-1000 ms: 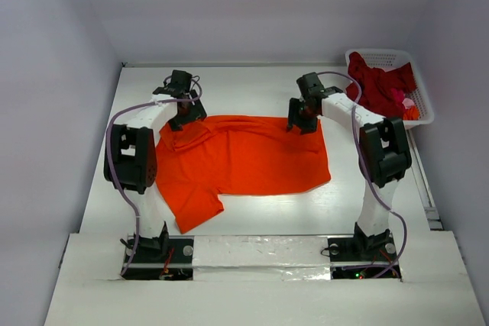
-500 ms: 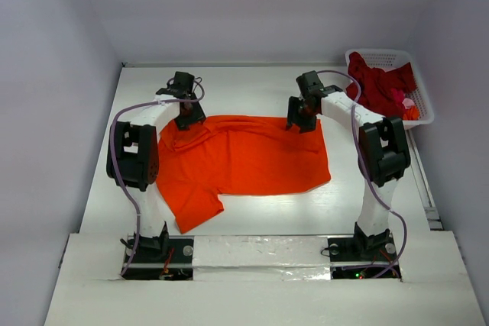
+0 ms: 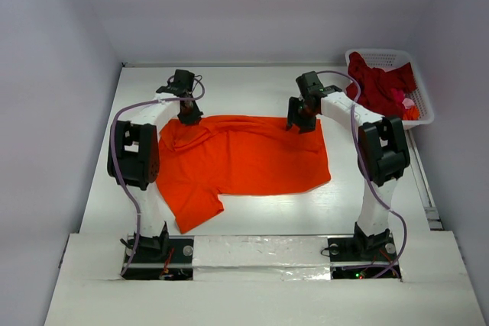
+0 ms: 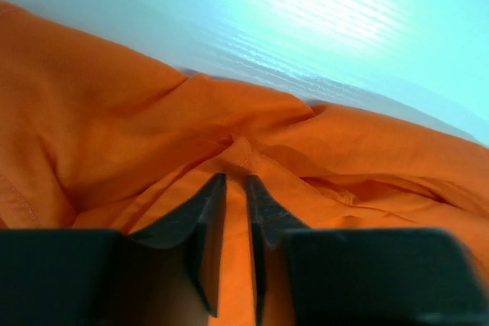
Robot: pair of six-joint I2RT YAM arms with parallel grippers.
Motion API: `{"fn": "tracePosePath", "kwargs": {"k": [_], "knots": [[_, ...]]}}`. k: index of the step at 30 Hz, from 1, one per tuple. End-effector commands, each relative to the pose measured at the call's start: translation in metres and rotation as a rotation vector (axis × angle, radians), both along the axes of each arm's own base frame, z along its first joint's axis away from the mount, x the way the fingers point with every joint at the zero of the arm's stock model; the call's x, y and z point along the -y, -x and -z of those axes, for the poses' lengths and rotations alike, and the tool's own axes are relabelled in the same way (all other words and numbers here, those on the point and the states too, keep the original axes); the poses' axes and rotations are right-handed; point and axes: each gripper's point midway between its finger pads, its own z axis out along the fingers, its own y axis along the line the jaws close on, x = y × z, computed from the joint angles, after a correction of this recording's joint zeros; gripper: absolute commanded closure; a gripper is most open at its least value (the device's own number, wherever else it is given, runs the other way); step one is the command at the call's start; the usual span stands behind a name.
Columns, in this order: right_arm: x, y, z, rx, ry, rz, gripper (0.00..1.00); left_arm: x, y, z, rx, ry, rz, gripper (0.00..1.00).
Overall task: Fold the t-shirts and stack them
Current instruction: Fold the flattened tshirt in 1/3 of the way
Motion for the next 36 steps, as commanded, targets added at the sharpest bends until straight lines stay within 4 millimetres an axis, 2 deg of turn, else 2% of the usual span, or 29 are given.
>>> {"fn": "tracePosePath", "kwargs": {"k": [1,2,7,11,15,20,28,31,32,34,36], "knots": [[-0.006,-0.016,-0.014,0.057,-0.013,0.007,0.44,0.002,-0.009,-0.015,0.035,0.004,0.002,0.92],[-0.006,-0.016,-0.012,0.052,-0.011,0.007,0.44,0.002,-0.009,-0.015,0.034,0.002,0.000,1.00],[-0.006,-0.018,-0.014,0.057,-0.010,0.012,0.44,0.001,-0.007,-0.010,0.021,-0.002,-0.002,1.00],[-0.004,-0.022,-0.019,0.081,0.003,0.009,0.38,0.002,-0.004,-0.009,0.015,0.004,-0.004,1.00],[-0.007,-0.020,-0.007,0.051,0.023,-0.011,0.37,0.001,0.000,-0.008,0.006,0.004,-0.004,1.00],[-0.020,-0.010,0.010,0.016,0.016,-0.040,0.42,-0.001,0.005,-0.010,0.007,0.000,-0.007,1.00],[-0.022,-0.005,0.017,0.004,0.022,-0.047,0.49,0.000,0.005,-0.020,0.019,0.008,-0.004,1.00],[-0.022,-0.004,0.017,0.004,0.020,-0.047,0.57,0.001,0.004,-0.023,0.022,0.008,-0.004,1.00],[-0.021,-0.003,0.017,0.004,0.023,-0.045,0.66,0.001,0.003,-0.025,0.025,0.008,-0.004,1.00],[-0.025,-0.001,0.017,0.006,0.020,-0.050,0.74,0.000,0.003,-0.025,0.024,0.006,-0.005,1.00],[-0.023,0.001,0.016,0.006,0.022,-0.044,0.89,0.000,0.003,-0.026,0.025,0.004,-0.007,1.00]]}}
